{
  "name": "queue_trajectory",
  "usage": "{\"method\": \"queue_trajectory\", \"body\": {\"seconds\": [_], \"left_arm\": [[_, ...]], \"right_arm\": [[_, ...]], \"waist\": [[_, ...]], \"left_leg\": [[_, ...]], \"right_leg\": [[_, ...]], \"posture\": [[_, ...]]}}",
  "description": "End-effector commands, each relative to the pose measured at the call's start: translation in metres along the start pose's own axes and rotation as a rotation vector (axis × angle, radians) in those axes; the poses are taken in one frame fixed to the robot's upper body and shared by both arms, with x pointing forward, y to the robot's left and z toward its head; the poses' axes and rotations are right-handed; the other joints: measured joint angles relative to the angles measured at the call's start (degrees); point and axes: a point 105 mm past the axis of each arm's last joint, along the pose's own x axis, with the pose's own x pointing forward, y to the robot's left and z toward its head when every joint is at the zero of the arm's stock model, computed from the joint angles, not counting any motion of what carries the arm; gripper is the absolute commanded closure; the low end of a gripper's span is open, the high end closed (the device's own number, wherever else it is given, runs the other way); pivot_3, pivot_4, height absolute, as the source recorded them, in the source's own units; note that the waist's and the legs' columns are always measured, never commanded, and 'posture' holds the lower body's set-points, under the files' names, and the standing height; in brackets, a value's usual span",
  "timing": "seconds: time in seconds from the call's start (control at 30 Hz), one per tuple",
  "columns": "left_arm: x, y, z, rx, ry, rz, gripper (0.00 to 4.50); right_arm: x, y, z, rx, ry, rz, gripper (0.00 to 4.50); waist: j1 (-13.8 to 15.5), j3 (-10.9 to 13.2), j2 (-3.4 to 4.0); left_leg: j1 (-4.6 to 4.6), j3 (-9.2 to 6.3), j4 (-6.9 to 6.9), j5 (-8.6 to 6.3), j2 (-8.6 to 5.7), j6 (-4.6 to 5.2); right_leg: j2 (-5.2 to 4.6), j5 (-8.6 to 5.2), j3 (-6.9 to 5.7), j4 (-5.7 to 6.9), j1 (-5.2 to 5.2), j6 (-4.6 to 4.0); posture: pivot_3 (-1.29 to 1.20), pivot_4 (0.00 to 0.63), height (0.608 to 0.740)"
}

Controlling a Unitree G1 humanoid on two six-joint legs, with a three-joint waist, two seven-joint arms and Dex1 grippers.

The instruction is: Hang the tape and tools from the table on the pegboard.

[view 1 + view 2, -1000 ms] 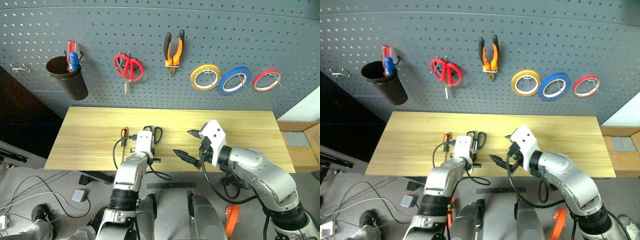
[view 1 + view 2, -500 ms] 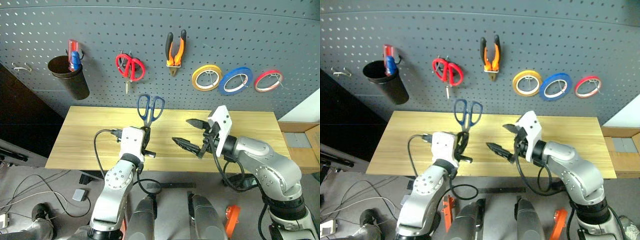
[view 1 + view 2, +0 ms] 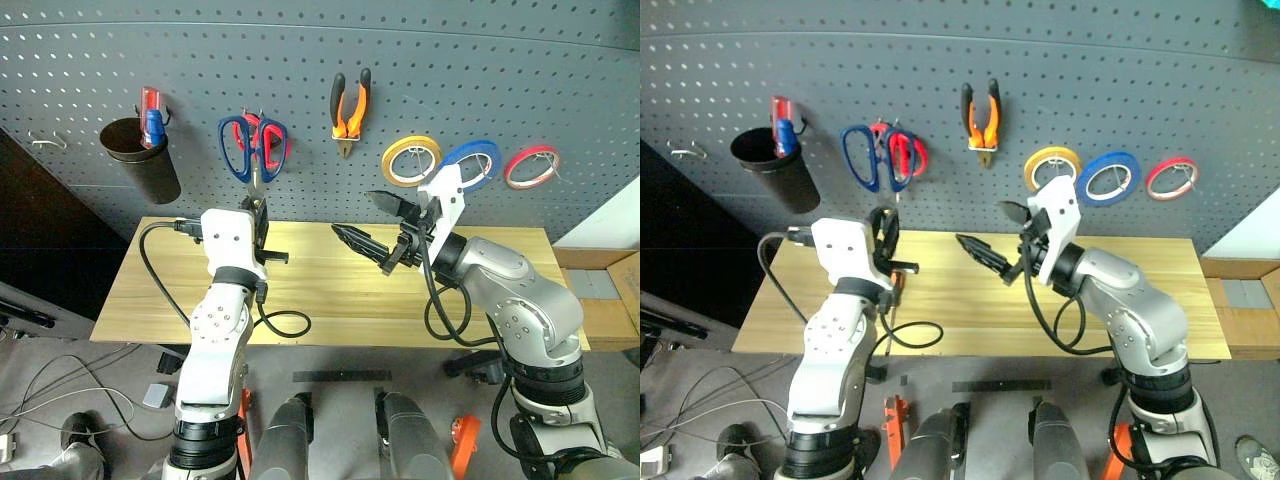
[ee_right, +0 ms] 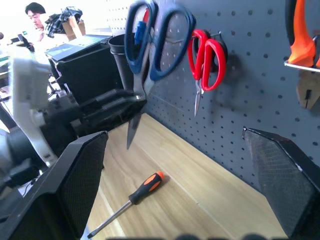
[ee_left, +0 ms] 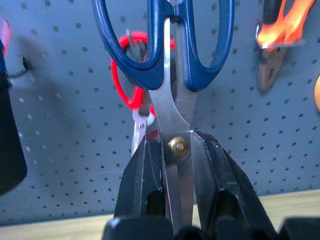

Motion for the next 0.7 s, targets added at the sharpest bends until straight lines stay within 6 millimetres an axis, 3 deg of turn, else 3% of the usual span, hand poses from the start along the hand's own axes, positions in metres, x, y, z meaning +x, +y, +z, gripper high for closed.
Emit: {"method": "queue_trajectory", "body": {"seconds": [0.03,0.4,0.7], "left_arm": [[-0.001,0.003,0.01,0.0,-0.042,0.005,4.04],[0.015,0.011,0.009,-0.03,-0.02,0.029,4.04],[0.022,0.009,-0.004,-0.05,0.057,0.007,4.04]], "right_arm": [[0.002,0.003,0.012,-0.039,-0.048,0.012,0.0],[0.002,0.002,0.013,-0.054,-0.045,0.014,0.0],[0.003,0.004,0.013,-0.058,-0.042,0.021,0.0]], "waist": [[-0.02,0.0,0.0],[-0.02,-0.12,0.01],[-0.03,-0.14,0.03]], "left_leg": [[0.0,0.0,0.01,0.0,0.02,0.0],[0.03,0.01,0.07,0.02,0.02,-0.02],[0.03,0.01,0.07,0.02,0.02,-0.02]], "right_leg": [[0.02,0.0,-0.01,0.01,0.0,0.0],[0.03,0.01,0.01,0.04,0.02,-0.01],[0.04,0.03,0.02,0.09,0.01,-0.02]], "posture": [[-0.12,0.192,0.74],[-0.12,0.184,0.74],[-0.12,0.185,0.74]]}}
